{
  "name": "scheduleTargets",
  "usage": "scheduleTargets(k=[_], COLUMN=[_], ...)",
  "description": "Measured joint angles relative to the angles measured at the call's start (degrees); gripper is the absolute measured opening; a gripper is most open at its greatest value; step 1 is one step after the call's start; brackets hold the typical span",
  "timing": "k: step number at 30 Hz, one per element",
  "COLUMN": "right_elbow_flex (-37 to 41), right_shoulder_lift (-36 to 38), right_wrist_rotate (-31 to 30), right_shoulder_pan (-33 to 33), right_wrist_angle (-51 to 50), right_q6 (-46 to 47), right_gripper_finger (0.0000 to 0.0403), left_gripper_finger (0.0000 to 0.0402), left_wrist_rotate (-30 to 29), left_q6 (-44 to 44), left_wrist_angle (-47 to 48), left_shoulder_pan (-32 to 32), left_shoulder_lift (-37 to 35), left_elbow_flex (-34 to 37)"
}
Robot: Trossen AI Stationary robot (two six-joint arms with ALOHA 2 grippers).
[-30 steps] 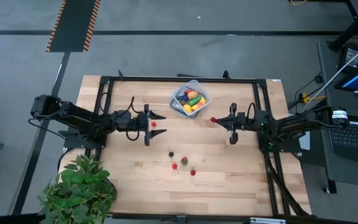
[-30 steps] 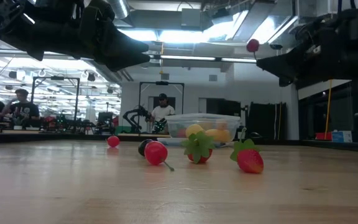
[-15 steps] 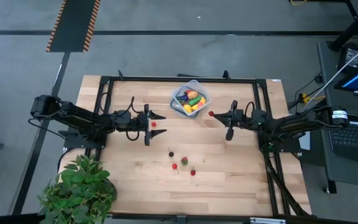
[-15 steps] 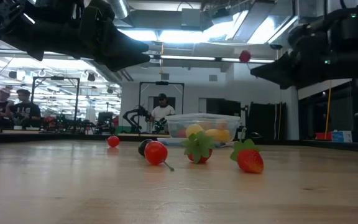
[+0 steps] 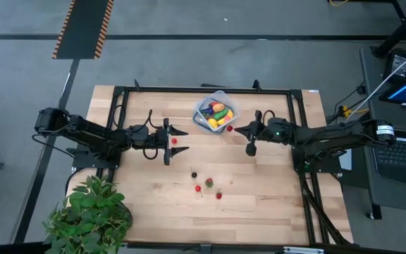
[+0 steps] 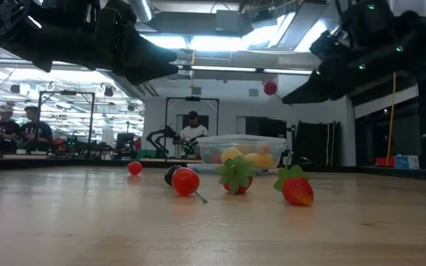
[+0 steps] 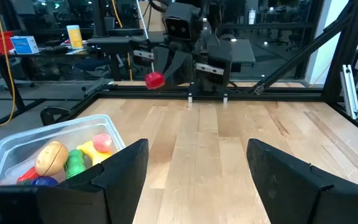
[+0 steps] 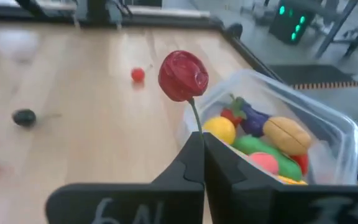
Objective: Pick and placing Produce into tupperware
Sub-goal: Put the top right red cherry into the transparent container
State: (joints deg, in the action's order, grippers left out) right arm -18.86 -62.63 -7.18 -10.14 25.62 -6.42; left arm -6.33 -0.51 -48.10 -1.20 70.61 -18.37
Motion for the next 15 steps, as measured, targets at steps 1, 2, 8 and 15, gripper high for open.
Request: scheduleTargets(k=[1, 2, 8, 15], right_elbow_flex=[-1.44, -2.85, -11.0, -21.66], right_shoulder_lift=[-0.03, -0.19, -3.98, -13.88], right_wrist_rotate=[0.0, 0.01, 4.63, 8.36], right_shoulder_pan=[-0.35, -0.74, -3.26, -7.46], right_wrist_angle=[-2.68, -5.02, -15.91, -27.89], right_q6=[-0.38, -1.1, -5.64, -10.7], right_gripper_finger=[0.0, 0.0, 0.0, 0.0], left_gripper_finger=[0.0267, 0.0267, 0.0267, 0.0267], left_wrist_rotate=[0.0, 0.0, 0.0, 0.0], left_q6=[0.0, 0.0, -0.02, -0.02], left_wrist_angle=[0.0, 0.0, 0.0, 0.02], left_shoulder_pan=[-0.01, -0.01, -0.01, -0.01], left_shoulder_lift=[0.0, 0.01, 0.0, 0.0], left_elbow_flex=[0.0, 0.0, 0.0, 0.0])
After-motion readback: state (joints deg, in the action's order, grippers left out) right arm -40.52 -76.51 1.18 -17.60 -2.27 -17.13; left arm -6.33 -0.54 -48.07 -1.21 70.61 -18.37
